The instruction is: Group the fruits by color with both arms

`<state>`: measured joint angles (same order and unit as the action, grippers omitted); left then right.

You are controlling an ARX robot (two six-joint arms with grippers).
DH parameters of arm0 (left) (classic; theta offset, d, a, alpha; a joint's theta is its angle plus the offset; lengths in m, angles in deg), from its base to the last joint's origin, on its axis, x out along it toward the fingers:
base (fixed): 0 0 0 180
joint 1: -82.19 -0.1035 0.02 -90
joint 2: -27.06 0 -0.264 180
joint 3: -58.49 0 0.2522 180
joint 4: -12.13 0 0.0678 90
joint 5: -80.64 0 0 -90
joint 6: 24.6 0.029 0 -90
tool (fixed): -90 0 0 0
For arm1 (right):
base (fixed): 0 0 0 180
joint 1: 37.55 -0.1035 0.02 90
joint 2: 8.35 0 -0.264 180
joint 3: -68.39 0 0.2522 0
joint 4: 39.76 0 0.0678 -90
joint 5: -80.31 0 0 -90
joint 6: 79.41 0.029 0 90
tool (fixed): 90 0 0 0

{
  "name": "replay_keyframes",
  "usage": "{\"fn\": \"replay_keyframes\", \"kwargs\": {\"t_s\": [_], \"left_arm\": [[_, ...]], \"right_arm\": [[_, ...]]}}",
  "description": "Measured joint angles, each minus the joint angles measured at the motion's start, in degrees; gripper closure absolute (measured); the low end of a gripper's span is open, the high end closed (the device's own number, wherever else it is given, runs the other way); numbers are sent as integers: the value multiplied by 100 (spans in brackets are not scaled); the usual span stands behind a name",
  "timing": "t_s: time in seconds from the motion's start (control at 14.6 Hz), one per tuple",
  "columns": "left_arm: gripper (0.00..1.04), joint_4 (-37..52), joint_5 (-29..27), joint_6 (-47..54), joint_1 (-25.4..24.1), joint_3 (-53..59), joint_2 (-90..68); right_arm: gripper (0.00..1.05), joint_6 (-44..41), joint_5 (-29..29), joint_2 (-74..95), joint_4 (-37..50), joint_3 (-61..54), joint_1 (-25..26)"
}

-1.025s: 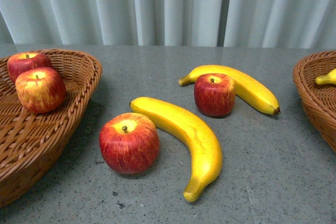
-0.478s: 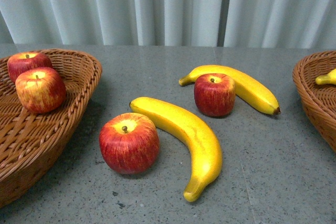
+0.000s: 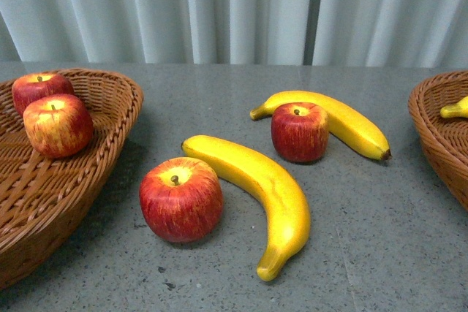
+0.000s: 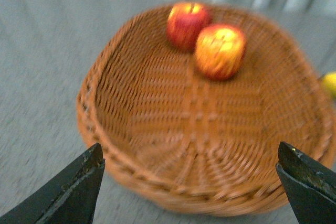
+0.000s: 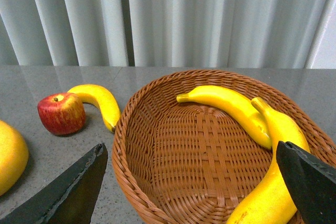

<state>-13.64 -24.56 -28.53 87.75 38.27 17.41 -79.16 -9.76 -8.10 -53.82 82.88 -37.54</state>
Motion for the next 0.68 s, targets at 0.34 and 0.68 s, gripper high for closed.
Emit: {"fn": "replay_keyframes", "kwargs": {"t_s": [0.34,0.68], "left_arm": [[7,3077,507,761,-1375,-1491,-3167],[7,2144,2271,1589,341,-3307,-5805]], "right_arm": [[6,-9,4,0,0,0,0],[6,-9,7,0,2,0,0]]}}
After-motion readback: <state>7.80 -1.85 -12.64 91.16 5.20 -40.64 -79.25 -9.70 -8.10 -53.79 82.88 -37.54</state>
